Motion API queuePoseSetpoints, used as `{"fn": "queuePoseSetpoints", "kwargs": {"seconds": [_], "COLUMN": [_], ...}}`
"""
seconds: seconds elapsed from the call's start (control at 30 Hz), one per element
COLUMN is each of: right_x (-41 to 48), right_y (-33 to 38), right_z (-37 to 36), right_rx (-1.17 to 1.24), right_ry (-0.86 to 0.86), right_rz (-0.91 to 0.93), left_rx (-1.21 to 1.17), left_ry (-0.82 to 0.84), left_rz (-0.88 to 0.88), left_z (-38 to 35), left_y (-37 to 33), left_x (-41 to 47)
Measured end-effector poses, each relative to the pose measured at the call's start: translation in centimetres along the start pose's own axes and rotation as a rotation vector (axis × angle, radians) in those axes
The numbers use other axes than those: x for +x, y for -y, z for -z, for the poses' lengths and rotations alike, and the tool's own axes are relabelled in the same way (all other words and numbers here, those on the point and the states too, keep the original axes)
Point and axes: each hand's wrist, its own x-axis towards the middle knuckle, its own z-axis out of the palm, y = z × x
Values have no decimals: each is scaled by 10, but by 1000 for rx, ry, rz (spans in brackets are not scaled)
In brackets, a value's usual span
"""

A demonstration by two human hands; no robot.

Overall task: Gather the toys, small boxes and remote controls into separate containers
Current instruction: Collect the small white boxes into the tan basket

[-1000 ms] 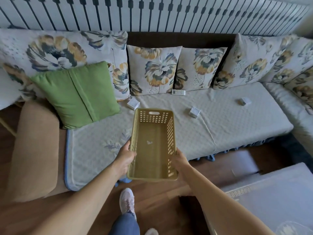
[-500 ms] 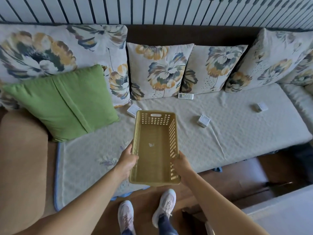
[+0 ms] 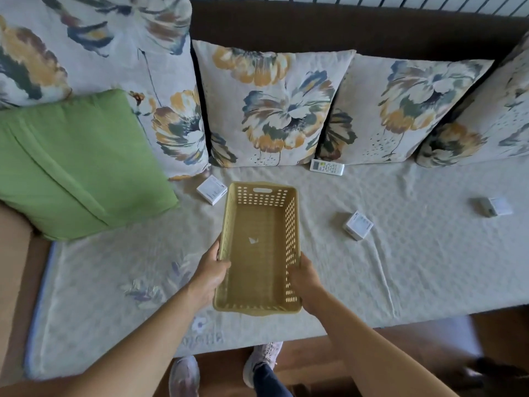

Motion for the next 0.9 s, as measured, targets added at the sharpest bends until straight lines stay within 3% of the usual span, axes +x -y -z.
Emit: {"fn": "queuePoseSetpoints", "kwargs": {"seconds": [0.4,0.63,0.77,0.9], "right_x": [110,155,171,187], "right_y": [-5,-17,-10,3], "right_z": [-10,-31,-41,-49], "right_rx": [8,-56,-60,-40], "right_ry": [2,-34,-115,-169], "right_rz": [4,27,78,102], "left_rx": [34,113,81,95], "left_ry": [-90,-70,-27,-112], "left_rz": [-21,88,26,-130], "left_z": [-28,-19,-10,4], "left_y": [14,43,38,6], "left_x": [110,167,176,204]}}
